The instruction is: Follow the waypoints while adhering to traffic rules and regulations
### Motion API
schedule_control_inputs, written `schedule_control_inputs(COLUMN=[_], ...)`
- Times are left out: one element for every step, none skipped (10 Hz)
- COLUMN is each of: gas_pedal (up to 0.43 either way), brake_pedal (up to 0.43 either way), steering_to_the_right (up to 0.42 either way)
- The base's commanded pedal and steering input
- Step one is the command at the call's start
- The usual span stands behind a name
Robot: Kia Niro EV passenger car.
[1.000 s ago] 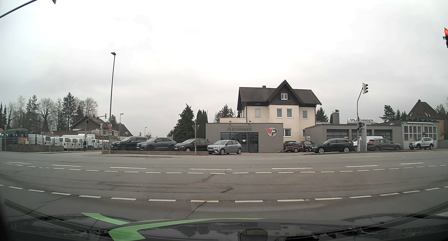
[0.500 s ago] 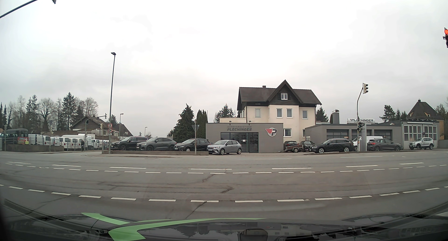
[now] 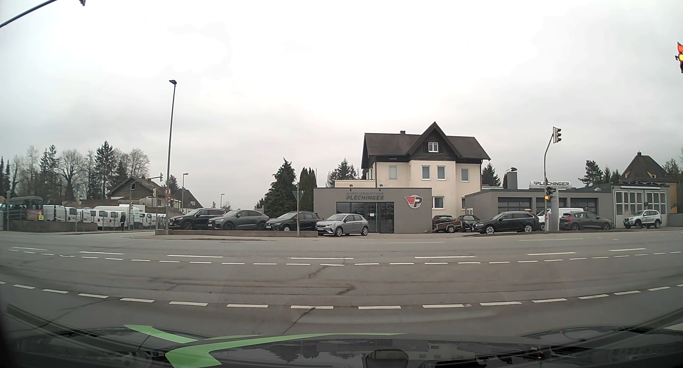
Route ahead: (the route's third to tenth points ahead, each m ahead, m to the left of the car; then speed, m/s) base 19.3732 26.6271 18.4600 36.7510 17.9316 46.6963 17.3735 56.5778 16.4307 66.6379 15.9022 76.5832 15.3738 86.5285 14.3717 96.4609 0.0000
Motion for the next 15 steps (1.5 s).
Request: schedule_control_inputs(gas_pedal=[0.000, 0.000, 0.000, 0.000, 0.039, 0.157, 0.311, 0.378, 0.409, 0.441, 0.449, 0.461, 0.469, 0.469, 0.469], brake_pedal=[0.341, 0.341, 0.085, 0.000, 0.000, 0.000, 0.000, 0.000, 0.000, 0.000, 0.000, 0.000, 0.000, 0.000, 0.000], steering_to_the_right=[-0.003, -0.003, -0.003, -0.003, -0.003, -0.003, -0.003, -0.003, -0.003, -0.004, -0.005, -0.006, -0.008, -0.012, -0.017])
